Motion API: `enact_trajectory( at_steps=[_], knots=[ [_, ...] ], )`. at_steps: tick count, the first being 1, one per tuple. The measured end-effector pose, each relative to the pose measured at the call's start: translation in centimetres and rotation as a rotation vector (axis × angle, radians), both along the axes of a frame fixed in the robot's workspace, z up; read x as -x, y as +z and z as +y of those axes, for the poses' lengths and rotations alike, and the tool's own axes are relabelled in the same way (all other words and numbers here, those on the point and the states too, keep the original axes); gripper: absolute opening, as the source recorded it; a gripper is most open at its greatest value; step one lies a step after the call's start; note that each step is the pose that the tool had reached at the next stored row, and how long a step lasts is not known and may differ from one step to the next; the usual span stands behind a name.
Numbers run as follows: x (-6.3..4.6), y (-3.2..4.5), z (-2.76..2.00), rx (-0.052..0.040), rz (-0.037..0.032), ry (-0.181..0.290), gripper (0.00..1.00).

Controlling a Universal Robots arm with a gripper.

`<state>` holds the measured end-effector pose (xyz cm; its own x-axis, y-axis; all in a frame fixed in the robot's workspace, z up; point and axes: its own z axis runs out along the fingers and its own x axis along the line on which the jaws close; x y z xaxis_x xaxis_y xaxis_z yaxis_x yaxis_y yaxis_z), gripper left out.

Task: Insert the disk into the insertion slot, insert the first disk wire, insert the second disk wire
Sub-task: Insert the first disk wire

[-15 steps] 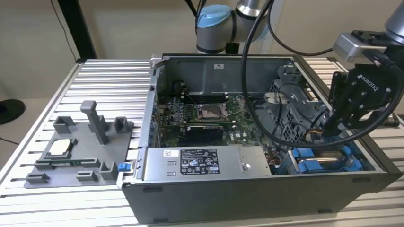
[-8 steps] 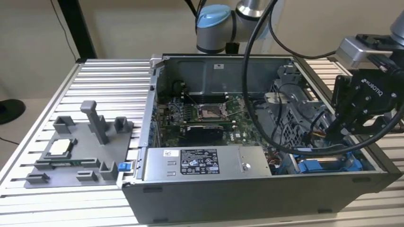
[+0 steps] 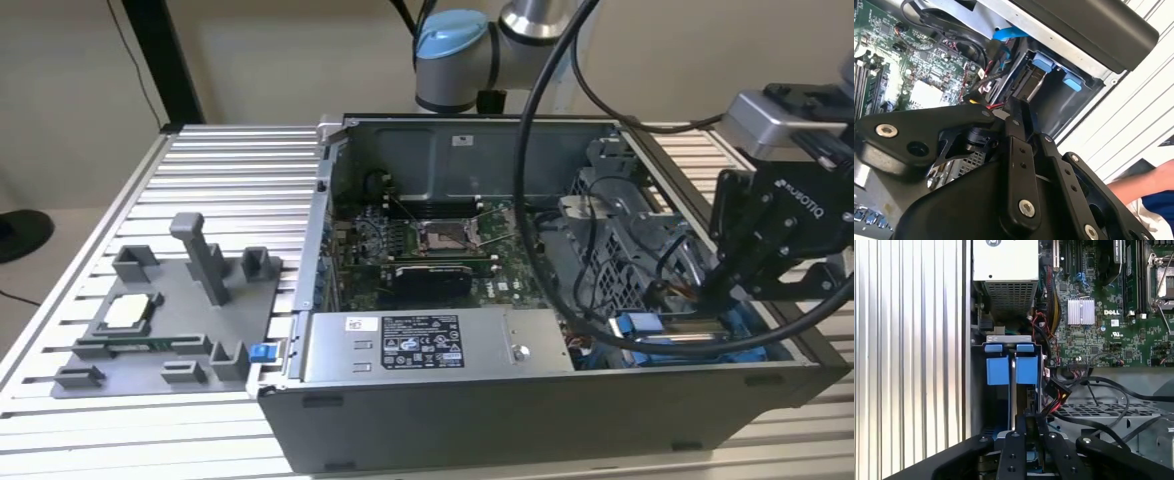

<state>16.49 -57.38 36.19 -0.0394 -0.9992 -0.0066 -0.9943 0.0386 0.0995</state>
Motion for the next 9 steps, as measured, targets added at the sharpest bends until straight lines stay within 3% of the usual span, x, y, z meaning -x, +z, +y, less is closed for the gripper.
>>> enact_trajectory(
  at_steps=[7, 9],
  knots=[
    [0.29, 0.00, -0.87, 0.0000, -0.0182, 0.000, 0.00],
    [0.39, -0.01, -1.05, -0.0001, -0.0264, 0.000, 0.00]
  ],
)
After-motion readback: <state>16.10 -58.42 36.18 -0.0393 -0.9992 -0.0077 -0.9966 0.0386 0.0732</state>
